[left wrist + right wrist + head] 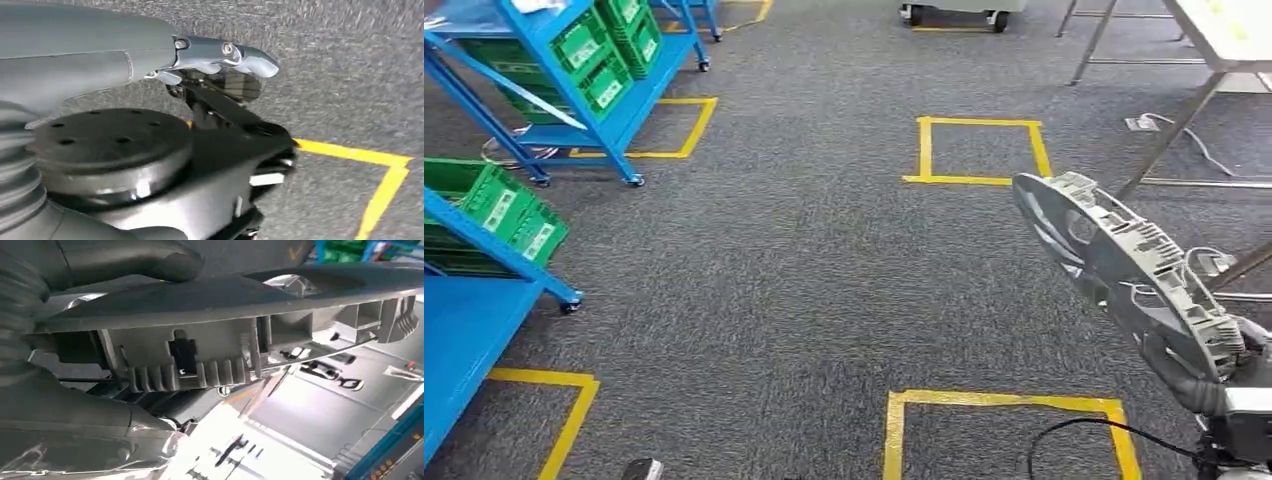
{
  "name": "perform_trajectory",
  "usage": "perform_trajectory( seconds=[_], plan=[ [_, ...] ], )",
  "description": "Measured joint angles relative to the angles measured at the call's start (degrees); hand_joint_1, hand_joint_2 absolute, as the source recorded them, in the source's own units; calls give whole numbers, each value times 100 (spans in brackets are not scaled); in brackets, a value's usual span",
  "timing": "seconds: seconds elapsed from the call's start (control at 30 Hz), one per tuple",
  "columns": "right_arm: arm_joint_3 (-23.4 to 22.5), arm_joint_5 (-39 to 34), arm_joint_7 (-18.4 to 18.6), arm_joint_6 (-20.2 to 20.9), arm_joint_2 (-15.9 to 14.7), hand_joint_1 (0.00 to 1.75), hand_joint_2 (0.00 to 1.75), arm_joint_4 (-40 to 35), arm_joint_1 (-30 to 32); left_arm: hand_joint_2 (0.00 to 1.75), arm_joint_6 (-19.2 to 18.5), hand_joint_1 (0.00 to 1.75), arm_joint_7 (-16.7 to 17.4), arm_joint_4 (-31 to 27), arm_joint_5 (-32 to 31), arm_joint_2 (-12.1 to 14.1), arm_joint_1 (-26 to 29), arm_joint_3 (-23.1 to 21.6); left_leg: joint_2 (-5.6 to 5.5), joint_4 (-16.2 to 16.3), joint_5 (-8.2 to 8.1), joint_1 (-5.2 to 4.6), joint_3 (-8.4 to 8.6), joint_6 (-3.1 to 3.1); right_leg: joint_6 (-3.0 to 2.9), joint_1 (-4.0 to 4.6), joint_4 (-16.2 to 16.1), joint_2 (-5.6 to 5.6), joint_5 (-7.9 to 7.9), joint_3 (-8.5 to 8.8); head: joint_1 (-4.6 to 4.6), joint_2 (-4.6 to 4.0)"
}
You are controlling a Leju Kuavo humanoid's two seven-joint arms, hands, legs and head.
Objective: Take the parts from the cabinet and place them on the table.
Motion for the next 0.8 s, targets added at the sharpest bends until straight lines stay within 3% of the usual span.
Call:
perform_trajectory(
  seconds=[0.03,0.07,0.1,0.13,0.17,0.27,0.3,0.33,0.37,0.43,0.47,0.5,0.53,0.57,0.6,0.63,0.67,0.77,0.8],
  plan=[
    [22,94,46,-17,-48,175,175,0,20,175,0,0,4,0,0,2,-5,0,-20,-350,269,1,139,20,9,-6,0,85,5,7,-13,0],
    [33,178,100,-41,-115,175,175,0,46,175,0,0,4,0,-4,2,-13,-2,-114,-844,563,9,346,39,26,-15,1,174,7,16,-17,0],
    [39,240,135,-63,-168,175,175,0,77,175,0,0,4,0,-11,7,-11,-2,-442,-1283,767,37,529,45,55,-33,2,240,14,5,-17,0],
    [44,328,188,-85,-241,175,175,-4,84,175,-2,0,4,0,-15,4,-3,-2,-678,-1584,788,59,640,60,99,9,72,319,0,-45,-28,0],
    [50,406,211,-94,-284,175,175,-19,129,175,-2,0,4,0,-17,4,-8,-2,-586,-1573,737,61,635,31,125,-17,54,389,13,-92,-21,0],
    [52,487,273,-105,-433,175,175,-33,262,175,-4,0,4,0,-17,13,-17,-4,-379,-1611,768,38,640,132,248,-64,-8,620,84,-162,-26,0],
    [70,592,306,-109,-470,175,175,-37,316,175,-7,0,4,0,-22,15,-36,-4,-276,-1639,785,51,658,164,248,-37,87,325,16,-208,-17,0],
    [90,732,361,-109,-518,175,175,-50,316,175,-4,0,2,0,-44,11,-34,-7,-204,-1641,773,40,664,193,263,-2,348,-5,-161,-329,15,0],
    [124,893,436,-107,-548,175,175,-50,321,175,17,0,2,0,-55,11,-30,-9,-113,-1641,762,22,669,211,291,3,795,-197,-395,-532,20,0],
    [197,1169,594,-100,-634,175,175,-50,409,175,42,0,4,0,-55,20,-15,-11,60,-1640,747,5,675,231,316,-7,1657,-325,-733,-927,18,0],
    [236,1305,665,-100,-686,175,175,-50,470,175,39,0,7,0,-50,33,-12,-9,141,-1639,741,5,681,232,327,-9,1800,-337,-738,-994,20,0],
    [289,1410,730,-109,-761,175,175,-50,531,175,18,0,30,0,-52,42,-16,-9,218,-1639,729,6,689,230,335,-14,1658,-344,-614,-905,18,0],
    [334,1591,828,-129,-806,175,175,-50,574,175,-7,0,35,0,-52,46,-19,-11,284,-1639,716,7,702,221,337,-18,1314,-369,-428,-717,24,0],
    [387,1708,872,-153,-856,175,175,-59,613,175,-46,0,35,0,-59,46,-21,-11,359,-1639,696,8,730,194,344,-22,732,-457,-178,-388,18,0],
    [426,1757,894,-168,-889,175,175,-76,637,175,-63,0,35,0,-61,48,-24,-13,420,-1634,670,2,764,159,353,-21,215,-696,-9,-78,24,0],
    [457,1785,907,-184,-905,175,175,-79,636,175,-68,0,33,0,-61,72,-26,-13,472,-1637,654,-65,785,126,327,47,121,-919,-114,-31,26,0],
    [507,1820,918,-234,-937,175,175,-96,641,175,-81,0,31,0,-66,76,-29,-15,541,-1610,624,-77,796,100,249,10,79,-839,-52,-13,7,0],
    [570,2013,970,-372,-990,175,175,-101,670,175,-111,0,-2,0,-70,94,-27,-20,729,-1643,615,-64,827,42,144,33,104,-614,-52,-80,15,0],
    [586,2127,1016,-439,-1025,175,175,-129,693,175,-118,0,-9,0,-70,94,-31,-24,654,-1619,562,-42,819,-7,98,-6,76,-532,-25,-62,9,0]
  ],
)
